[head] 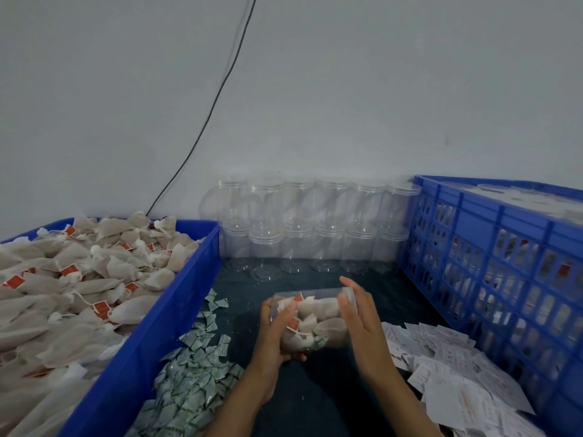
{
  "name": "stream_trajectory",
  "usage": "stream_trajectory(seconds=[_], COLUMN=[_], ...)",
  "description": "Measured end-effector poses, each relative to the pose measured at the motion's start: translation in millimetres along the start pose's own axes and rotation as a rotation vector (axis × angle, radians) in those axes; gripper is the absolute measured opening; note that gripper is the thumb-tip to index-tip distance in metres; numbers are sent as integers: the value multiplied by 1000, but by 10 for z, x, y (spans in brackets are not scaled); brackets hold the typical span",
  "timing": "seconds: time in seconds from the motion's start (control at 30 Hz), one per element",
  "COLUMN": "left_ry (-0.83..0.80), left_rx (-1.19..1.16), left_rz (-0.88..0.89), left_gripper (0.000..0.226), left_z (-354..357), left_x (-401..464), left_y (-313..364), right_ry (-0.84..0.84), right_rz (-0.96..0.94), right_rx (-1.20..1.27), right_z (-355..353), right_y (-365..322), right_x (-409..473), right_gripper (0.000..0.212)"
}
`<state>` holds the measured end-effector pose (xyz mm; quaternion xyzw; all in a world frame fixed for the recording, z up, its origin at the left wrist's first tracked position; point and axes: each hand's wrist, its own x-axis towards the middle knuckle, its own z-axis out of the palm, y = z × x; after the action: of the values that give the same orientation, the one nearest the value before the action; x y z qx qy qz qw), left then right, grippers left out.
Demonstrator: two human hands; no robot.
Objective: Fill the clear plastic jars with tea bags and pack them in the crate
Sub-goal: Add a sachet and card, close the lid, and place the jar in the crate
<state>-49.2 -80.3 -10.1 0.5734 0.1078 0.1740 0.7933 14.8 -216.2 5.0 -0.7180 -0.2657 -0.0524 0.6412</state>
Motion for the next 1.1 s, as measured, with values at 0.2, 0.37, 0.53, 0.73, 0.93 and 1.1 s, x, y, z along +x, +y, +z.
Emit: stream_trajectory(seconds=[0.2, 0.37, 0.53, 0.73, 0.93, 1.1], left_ry=[19, 87, 115, 156, -114, -208], left_rx=[-9, -6, -96, -369, -565, -561], left_rz=[-69, -6, -56, -139, -112, -317], left_gripper=[71, 69, 72, 58, 57, 66], left_z=[-53, -38, 69, 306, 517, 802], left_x=[26, 26, 45, 88, 57, -35], left_y=[-16, -17, 56, 309, 561, 711], right_ry=[51, 68, 82, -52, -81, -26], right_rz=[-161, -150, 42, 423, 413, 322], right_rx=[-251, -257, -38, 480, 608, 442], right_z=[39, 79, 76, -100, -200, -325], right_y=[48, 13, -151, -417, -737, -1028], right_x=[-13, 18, 51, 196, 330, 417], right_gripper=[39, 44, 51, 96, 88, 87])
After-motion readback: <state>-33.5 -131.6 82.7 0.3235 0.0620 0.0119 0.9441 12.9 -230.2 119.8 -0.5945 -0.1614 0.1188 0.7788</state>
